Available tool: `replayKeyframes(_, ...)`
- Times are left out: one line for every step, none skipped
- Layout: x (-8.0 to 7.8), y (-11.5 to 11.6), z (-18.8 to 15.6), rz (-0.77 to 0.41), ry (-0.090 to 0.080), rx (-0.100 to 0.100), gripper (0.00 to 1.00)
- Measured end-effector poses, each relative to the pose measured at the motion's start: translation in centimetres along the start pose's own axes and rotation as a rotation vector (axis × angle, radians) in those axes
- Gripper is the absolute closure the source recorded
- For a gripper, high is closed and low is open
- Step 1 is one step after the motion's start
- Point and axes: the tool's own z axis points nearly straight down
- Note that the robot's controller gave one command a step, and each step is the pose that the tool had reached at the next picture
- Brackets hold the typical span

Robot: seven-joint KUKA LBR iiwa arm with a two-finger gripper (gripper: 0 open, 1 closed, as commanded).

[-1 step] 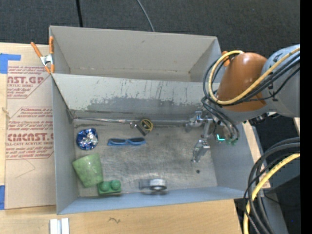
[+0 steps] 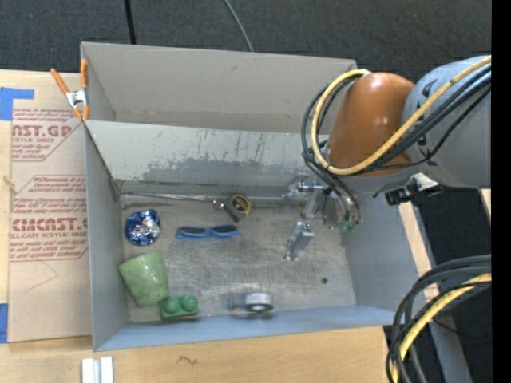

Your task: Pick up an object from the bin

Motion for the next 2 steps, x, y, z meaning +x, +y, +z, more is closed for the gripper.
replayKeyframes(-1.0, 6.7, 9.0, 0.013, -0.001, 0.001, 0.00)
replayKeyframes(-1.1, 13.0, 10.3, -0.077, -0.005, 0.001, 0.00)
